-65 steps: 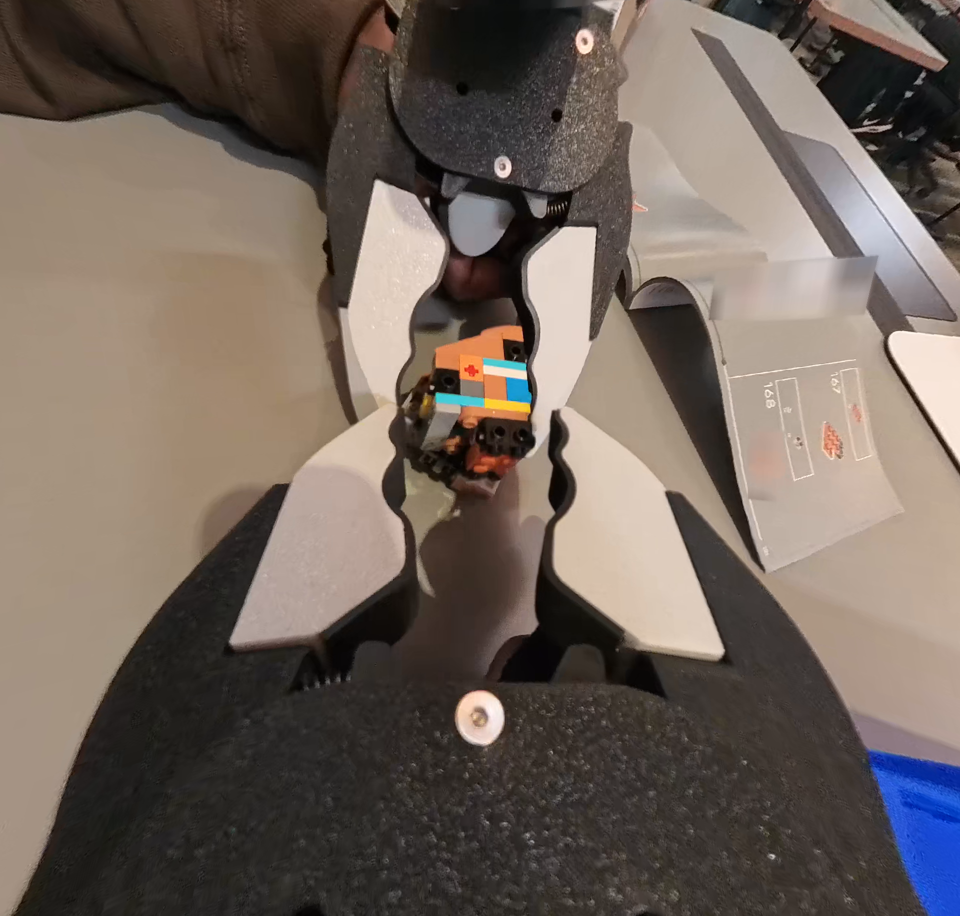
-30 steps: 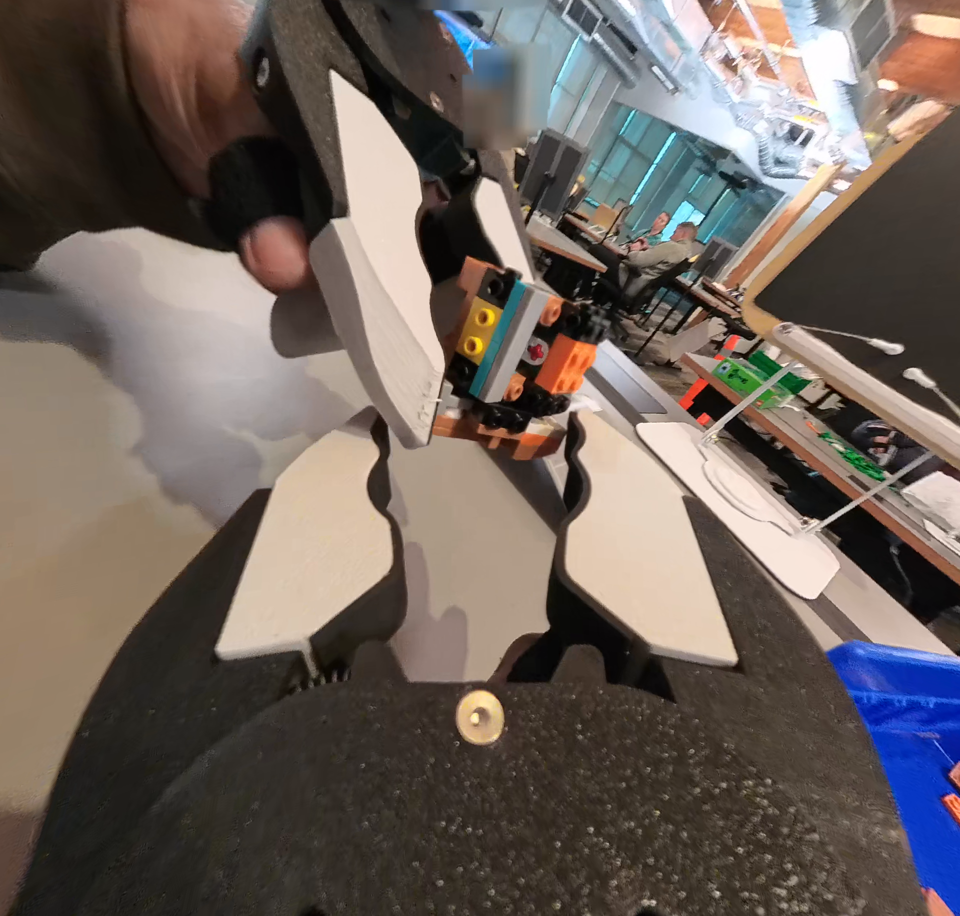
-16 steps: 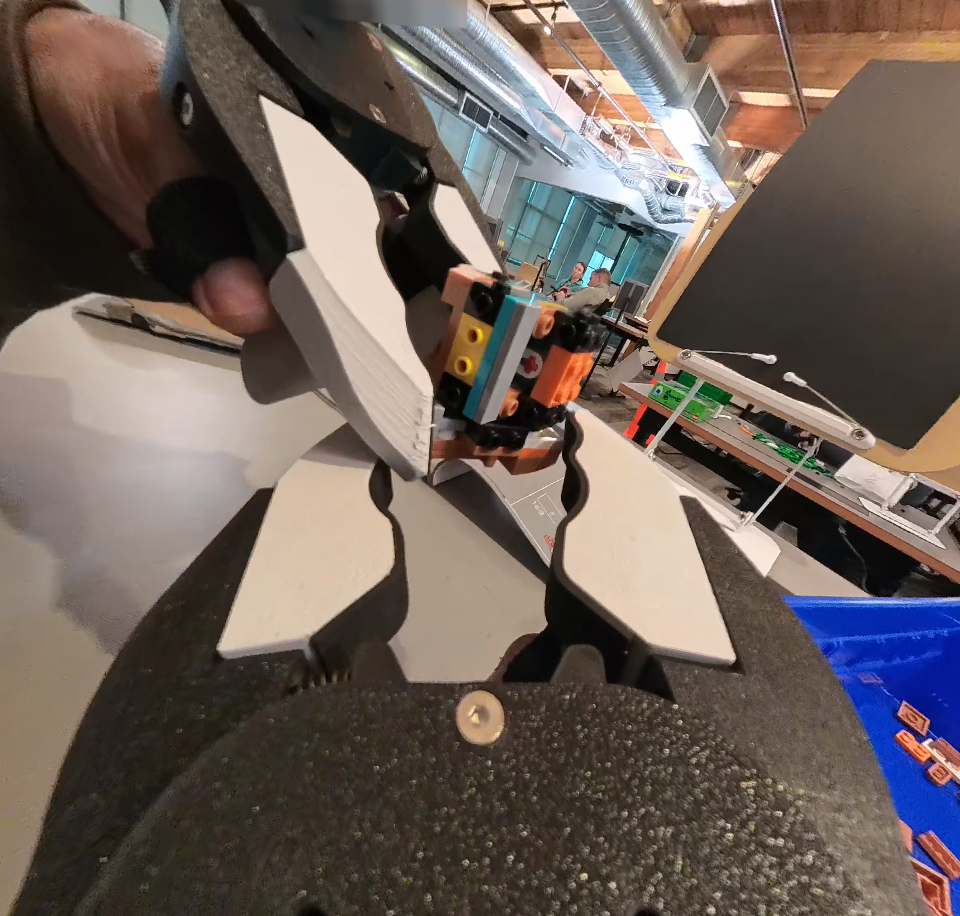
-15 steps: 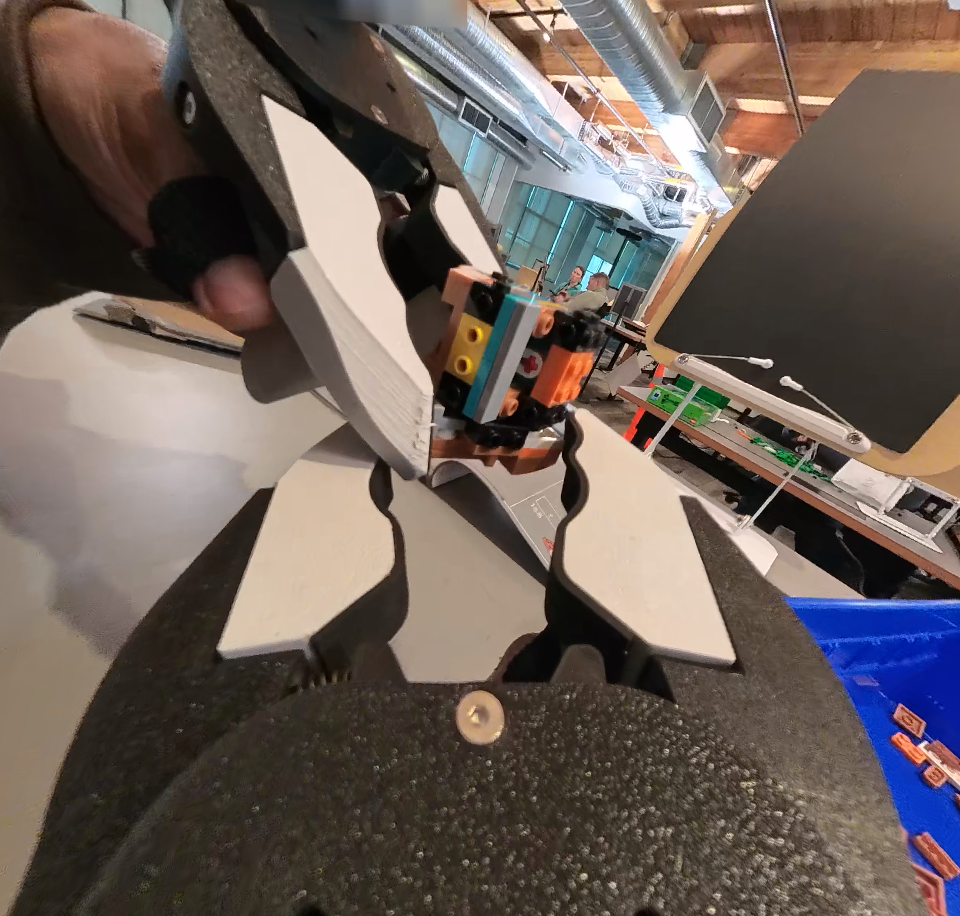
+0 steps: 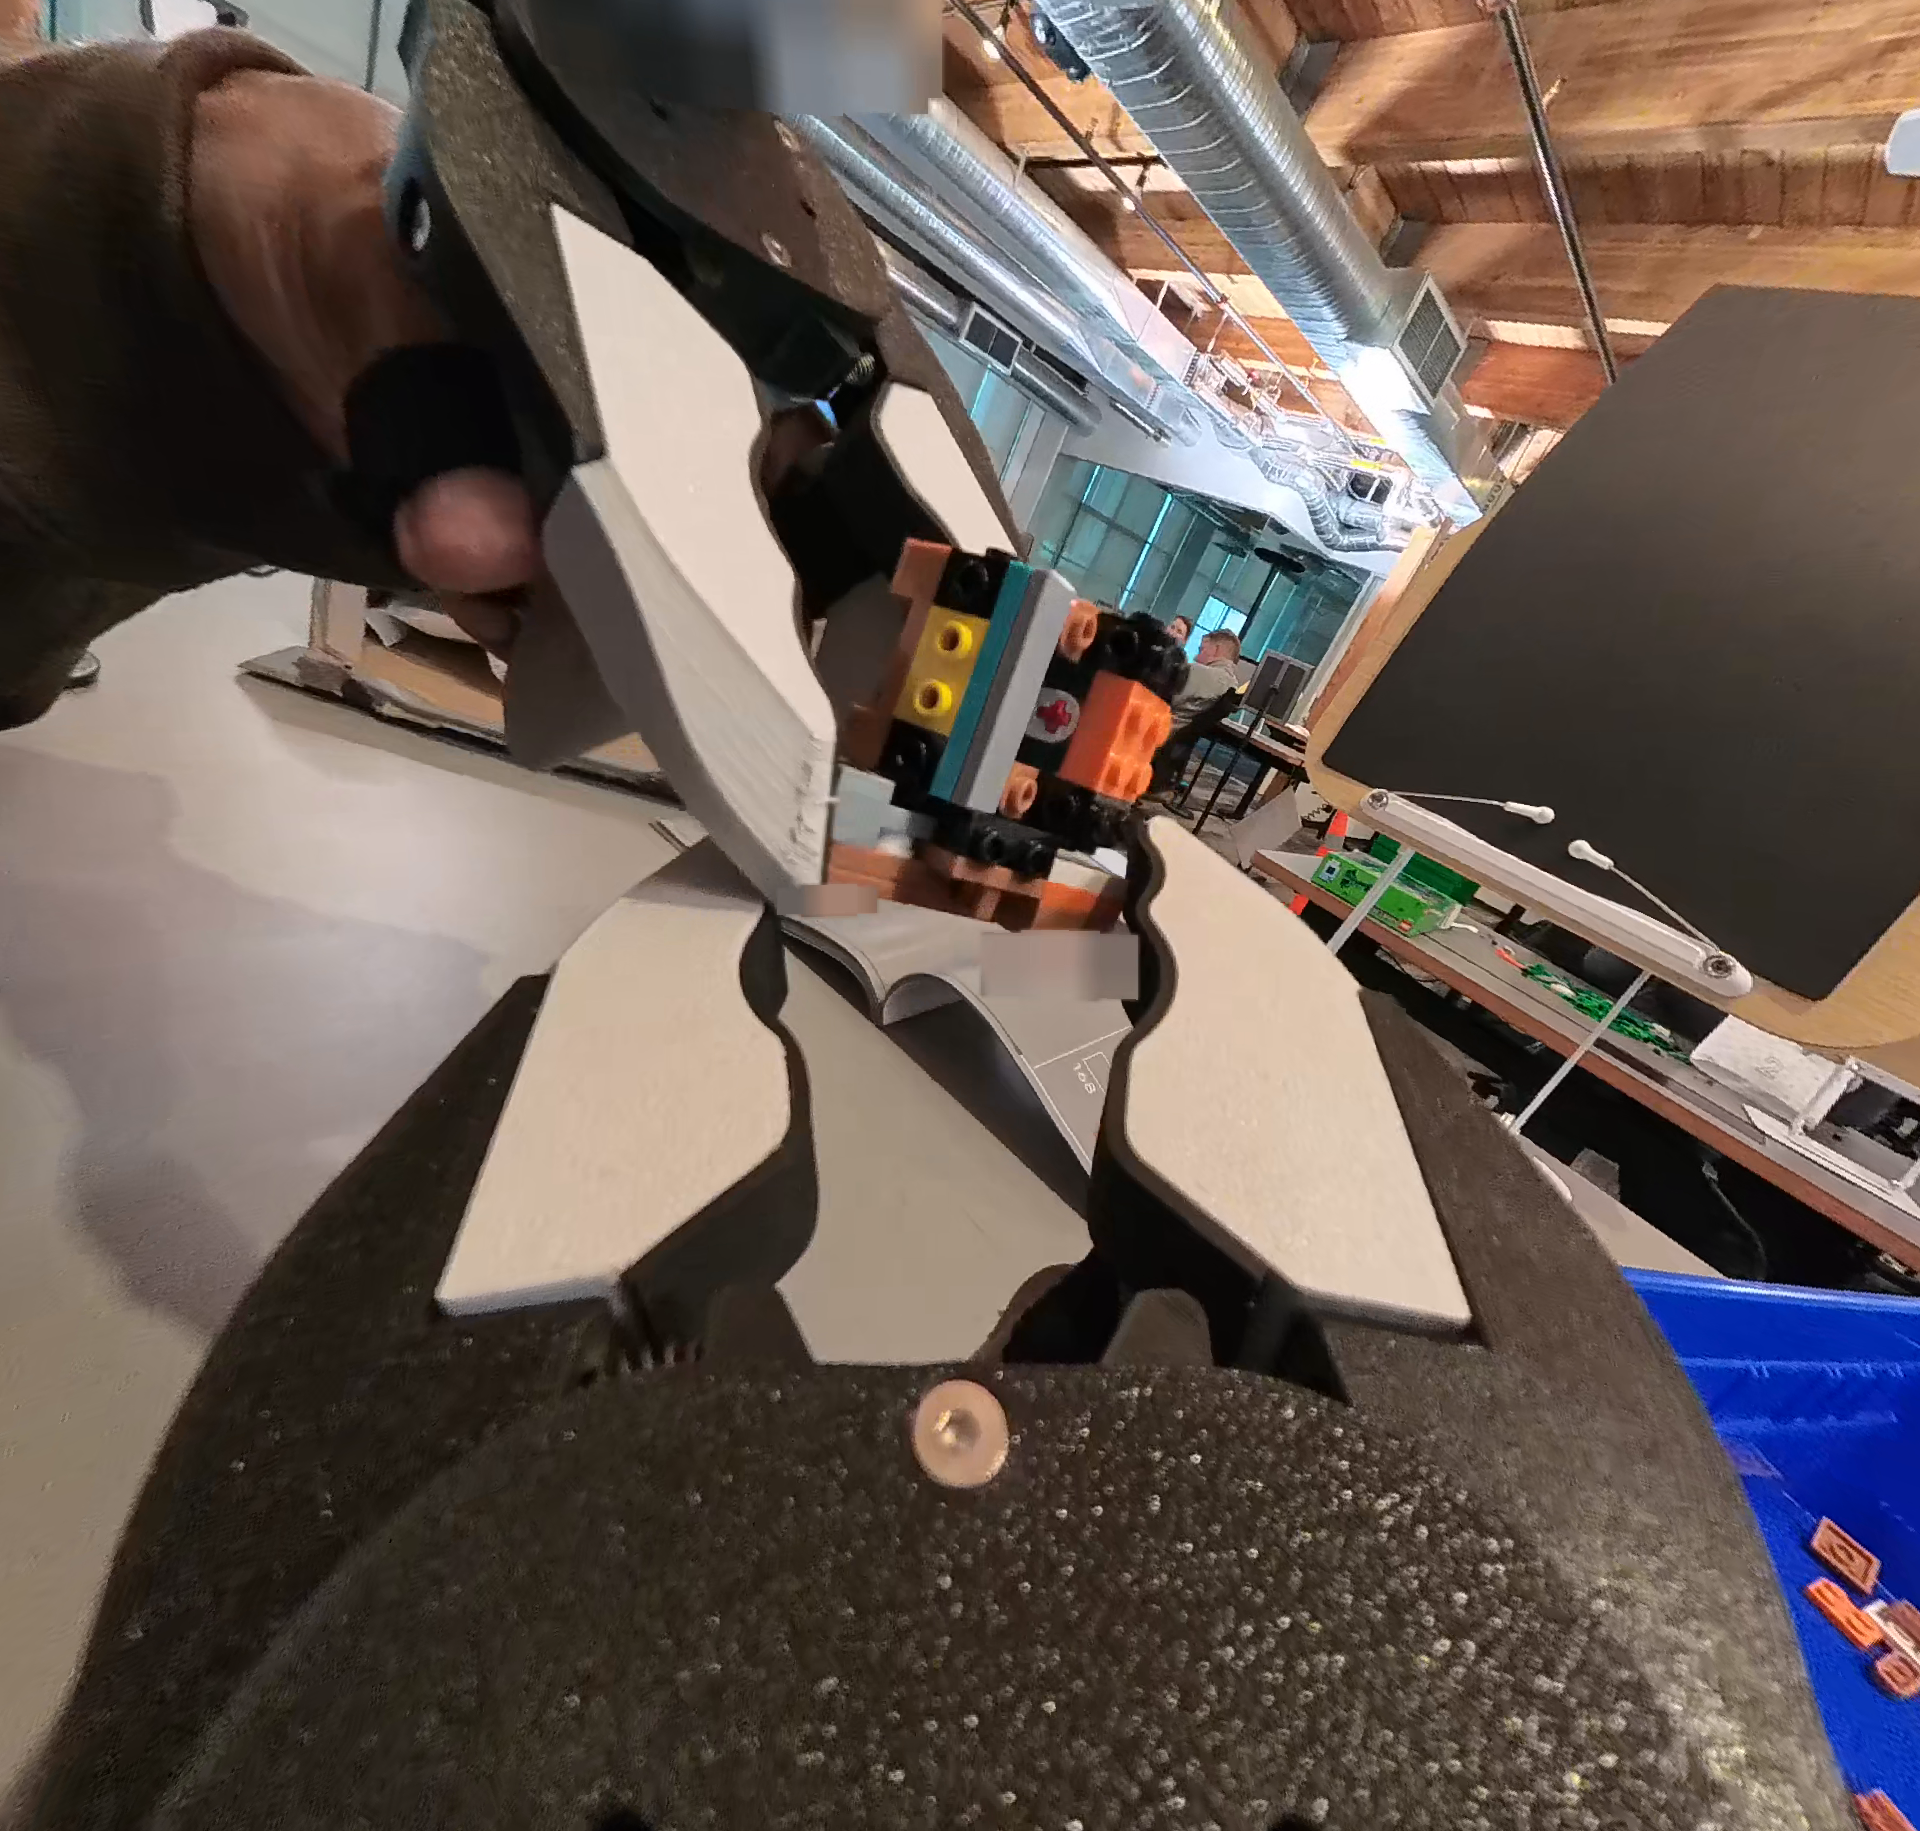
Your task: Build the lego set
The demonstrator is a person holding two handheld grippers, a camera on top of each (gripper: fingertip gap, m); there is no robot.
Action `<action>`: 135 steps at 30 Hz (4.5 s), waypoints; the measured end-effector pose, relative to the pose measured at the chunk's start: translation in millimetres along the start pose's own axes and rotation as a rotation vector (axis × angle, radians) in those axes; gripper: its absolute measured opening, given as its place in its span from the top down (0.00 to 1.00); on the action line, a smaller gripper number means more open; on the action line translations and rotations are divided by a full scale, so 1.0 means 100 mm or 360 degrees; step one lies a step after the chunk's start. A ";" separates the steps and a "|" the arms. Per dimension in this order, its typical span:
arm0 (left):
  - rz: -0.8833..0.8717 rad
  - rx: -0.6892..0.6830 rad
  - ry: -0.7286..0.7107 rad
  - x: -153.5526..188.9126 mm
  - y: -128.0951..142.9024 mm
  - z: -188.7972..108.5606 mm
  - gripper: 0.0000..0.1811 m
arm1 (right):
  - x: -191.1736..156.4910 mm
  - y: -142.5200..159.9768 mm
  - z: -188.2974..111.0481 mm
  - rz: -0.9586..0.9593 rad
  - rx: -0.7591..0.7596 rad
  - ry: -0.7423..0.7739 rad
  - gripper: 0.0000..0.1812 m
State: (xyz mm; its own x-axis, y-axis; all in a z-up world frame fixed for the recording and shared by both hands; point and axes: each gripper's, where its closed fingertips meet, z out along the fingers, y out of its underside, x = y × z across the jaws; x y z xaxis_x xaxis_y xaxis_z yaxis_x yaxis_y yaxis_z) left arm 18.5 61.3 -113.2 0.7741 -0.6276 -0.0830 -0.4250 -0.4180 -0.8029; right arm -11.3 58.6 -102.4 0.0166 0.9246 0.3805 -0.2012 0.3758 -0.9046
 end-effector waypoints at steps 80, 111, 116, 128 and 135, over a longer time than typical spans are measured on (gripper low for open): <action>0.0381 -0.0385 0.0335 0.43 0.18 -0.02 0.71 | -0.27 -0.11 -0.20 -0.1456 0.0191 -0.0624 0.43; 0.0324 -0.0481 0.0121 0.27 0.34 0.03 0.71 | -0.38 -0.05 -0.16 -0.1346 -0.0003 -0.0702 0.65; 0.0317 -0.0461 0.0131 0.29 0.31 0.04 0.71 | -0.40 -0.06 -0.19 -0.1151 -0.0042 -0.0779 0.62; 0.0325 -0.0401 0.0115 0.28 0.24 0.05 0.71 | -0.35 -0.10 -0.24 -0.1196 -0.0007 -0.0747 0.62; 0.0324 -0.0326 0.0041 0.24 0.20 0.07 0.71 | -0.30 -0.09 -0.21 -0.1276 -0.0054 -0.0685 0.62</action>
State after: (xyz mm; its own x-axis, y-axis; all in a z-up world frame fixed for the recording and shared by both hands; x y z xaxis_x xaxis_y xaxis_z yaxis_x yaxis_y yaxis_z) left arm 31.8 43.2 -135.3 0.6519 -0.7277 -0.2132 -0.6586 -0.4040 -0.6349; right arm 11.1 28.9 -109.7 -0.2295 0.2850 0.9307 -0.2578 0.9042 -0.3404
